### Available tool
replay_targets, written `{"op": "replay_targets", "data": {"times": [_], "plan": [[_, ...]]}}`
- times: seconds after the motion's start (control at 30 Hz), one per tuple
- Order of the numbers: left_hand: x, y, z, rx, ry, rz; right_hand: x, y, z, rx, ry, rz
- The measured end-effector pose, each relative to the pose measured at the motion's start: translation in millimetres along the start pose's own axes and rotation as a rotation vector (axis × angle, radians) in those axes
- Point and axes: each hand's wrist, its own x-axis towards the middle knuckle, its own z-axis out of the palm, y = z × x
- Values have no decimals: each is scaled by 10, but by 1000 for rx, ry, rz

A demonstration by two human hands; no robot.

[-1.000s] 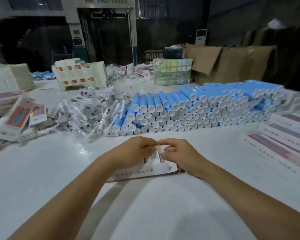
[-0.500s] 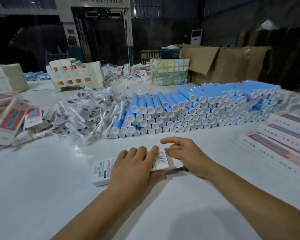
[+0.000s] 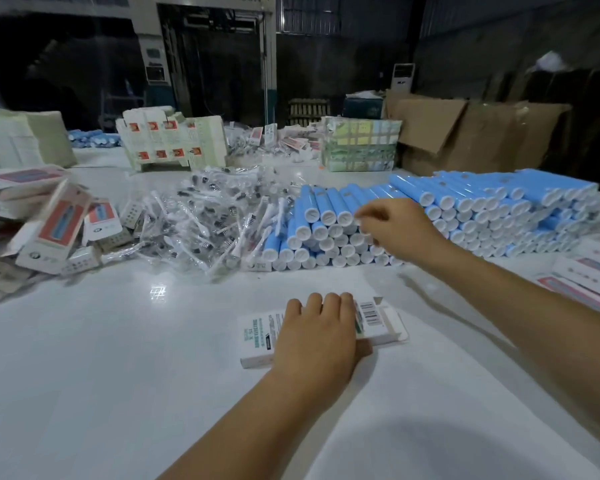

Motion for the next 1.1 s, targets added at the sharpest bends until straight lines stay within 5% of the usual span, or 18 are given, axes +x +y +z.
{"op": "replay_targets", "data": {"times": [0.13,0.33,0.67,0.8,1.1], "plan": [[15,-1,-10,-6,-18,6,746,-510,237,-284,-35,-123],[36,-22,3,-10,-49,19,1302,-730,788,-831,-260,-14],[-7,0,11,52,48,61,1425,-715,987,-920,-335,32],[-11,-9,-74,-3,-34,21,1342,-779,878,-692,-292,62],[37,-82,6,20,1,-45,165,-115,-206,512,132,198]]}}
